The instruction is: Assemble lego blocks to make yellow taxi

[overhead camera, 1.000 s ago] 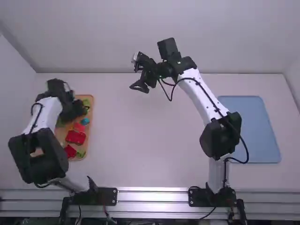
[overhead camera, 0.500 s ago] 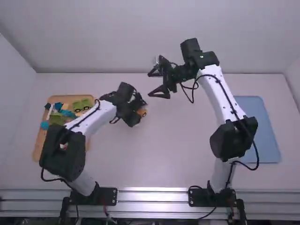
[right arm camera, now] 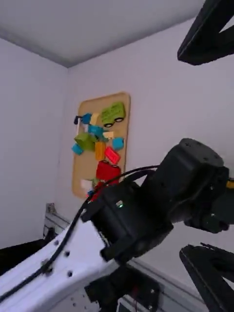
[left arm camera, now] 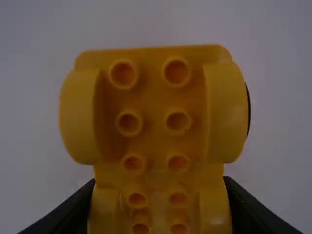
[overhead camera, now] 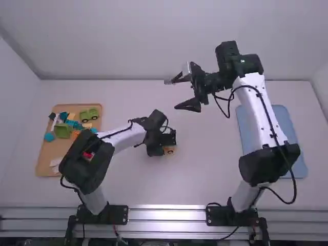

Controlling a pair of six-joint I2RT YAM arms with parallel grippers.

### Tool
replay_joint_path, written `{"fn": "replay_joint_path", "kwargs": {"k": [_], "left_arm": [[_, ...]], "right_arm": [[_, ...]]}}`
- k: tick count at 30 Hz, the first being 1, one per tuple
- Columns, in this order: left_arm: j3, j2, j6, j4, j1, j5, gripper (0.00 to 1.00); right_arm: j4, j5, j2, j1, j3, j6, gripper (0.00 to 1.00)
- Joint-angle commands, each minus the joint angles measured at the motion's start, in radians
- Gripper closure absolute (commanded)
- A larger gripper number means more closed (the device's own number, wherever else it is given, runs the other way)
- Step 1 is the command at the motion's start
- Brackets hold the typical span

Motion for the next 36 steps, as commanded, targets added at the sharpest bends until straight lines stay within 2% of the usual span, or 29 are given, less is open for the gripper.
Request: {"fn": "replay_joint_path", "kwargs": {"k": [1,10,11,17,19,24,29,36], "left_arm": [[-0.022,0.008,0.100,0.000,-0.003,0.043,0.59],[-0.069,0.008,0.100,0.050,-0.001,0.044,0.34],[-0.076,0.008,0.100,0.065,0.003,0.043,0.01],[-0.060,0.005,0.045,0.091,0.005,-0.008,0.01],[-0.008,-0.008,-0.086,0.063,0.006,-0.064,0.01],[0.072,-0.060,-0.226,-0.005,0.028,-0.084,0.01],[0.073,-0.154,-0.317,-0.033,0.119,-0.079,0.01],[-0.005,-0.305,-0.432,-0.030,0.389,0.099,0.01]], "right_arm": [[-0.005,-0.021,-0.018,0.008,0.002,-0.024,0.01],[-0.005,-0.021,-0.018,0.023,0.000,-0.016,0.01],[-0.004,-0.016,-0.018,0.031,0.000,-0.017,0.01],[0.005,0.021,-0.018,0.062,0.001,-0.016,0.02],[0.015,0.029,-0.018,0.077,0.001,-0.016,0.01],[0.033,0.027,-0.018,0.099,0.001,-0.016,0.01],[0.063,0.025,-0.017,0.114,0.000,0.059,0.01],[0.301,0.023,-0.018,0.131,-0.113,0.234,0.01]]}}
